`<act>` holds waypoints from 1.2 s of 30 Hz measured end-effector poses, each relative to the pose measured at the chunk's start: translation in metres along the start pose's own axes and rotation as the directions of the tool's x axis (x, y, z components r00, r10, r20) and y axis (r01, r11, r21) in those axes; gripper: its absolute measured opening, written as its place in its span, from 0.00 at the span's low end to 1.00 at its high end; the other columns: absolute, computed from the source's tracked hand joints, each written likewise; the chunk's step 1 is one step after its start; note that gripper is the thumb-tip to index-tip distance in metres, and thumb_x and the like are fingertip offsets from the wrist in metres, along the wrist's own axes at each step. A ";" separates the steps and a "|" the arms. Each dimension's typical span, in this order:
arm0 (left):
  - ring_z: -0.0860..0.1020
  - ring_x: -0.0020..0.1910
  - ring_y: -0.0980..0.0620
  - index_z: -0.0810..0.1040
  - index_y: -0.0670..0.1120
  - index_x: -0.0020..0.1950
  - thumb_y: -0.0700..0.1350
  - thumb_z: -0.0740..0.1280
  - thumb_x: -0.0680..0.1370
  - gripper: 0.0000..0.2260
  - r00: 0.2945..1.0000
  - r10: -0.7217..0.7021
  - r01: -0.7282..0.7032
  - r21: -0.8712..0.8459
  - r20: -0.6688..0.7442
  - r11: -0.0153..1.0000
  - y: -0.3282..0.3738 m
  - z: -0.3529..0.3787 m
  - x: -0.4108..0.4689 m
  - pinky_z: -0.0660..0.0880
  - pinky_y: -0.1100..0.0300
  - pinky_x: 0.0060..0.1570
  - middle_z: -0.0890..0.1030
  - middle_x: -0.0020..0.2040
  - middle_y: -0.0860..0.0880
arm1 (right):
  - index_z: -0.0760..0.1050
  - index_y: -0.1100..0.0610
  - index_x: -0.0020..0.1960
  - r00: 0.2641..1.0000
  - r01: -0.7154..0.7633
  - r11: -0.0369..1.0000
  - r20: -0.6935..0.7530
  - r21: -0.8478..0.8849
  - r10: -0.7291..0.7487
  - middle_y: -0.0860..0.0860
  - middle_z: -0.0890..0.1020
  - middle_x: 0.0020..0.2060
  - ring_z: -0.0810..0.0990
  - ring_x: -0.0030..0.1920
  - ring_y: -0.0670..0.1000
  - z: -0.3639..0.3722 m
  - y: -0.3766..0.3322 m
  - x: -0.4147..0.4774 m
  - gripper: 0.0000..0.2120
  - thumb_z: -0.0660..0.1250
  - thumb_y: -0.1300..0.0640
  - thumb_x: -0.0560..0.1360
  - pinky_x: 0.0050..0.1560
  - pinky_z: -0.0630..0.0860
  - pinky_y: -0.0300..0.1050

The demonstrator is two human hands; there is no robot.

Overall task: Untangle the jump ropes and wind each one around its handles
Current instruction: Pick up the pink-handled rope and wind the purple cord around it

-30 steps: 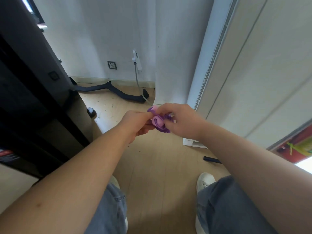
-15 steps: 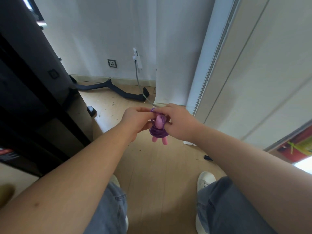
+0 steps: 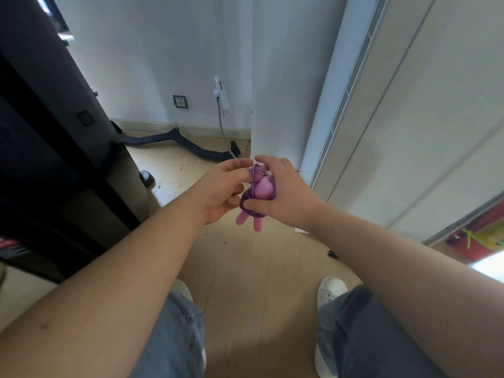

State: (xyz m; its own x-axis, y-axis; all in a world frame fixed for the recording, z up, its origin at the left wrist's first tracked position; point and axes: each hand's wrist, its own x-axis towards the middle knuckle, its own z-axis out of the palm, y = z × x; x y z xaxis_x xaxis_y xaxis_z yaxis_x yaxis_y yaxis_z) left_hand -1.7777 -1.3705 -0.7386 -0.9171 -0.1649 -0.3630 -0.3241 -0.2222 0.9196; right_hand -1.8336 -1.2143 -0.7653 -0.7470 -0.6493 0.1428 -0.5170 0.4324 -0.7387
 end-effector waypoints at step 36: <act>0.77 0.41 0.58 0.77 0.58 0.52 0.43 0.71 0.74 0.11 0.910 0.413 -0.305 0.737 0.039 0.604 -0.028 0.018 -0.008 0.72 0.66 0.42 0.80 0.39 0.56 | 0.70 0.51 0.55 0.876 -0.257 0.950 0.371 -0.179 0.307 0.45 0.87 0.36 0.87 0.39 0.47 0.014 0.014 -0.008 0.25 0.76 0.49 0.62 0.52 0.82 0.51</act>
State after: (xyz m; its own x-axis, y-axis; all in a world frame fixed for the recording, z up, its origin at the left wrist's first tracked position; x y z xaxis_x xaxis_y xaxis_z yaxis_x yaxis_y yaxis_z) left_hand -1.7660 -1.3456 -0.7584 -0.9773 -0.2047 0.0553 -0.0868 0.6240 0.7766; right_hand -1.8294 -1.2117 -0.7863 -0.6584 -0.6683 -0.3463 -0.3739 0.6897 -0.6201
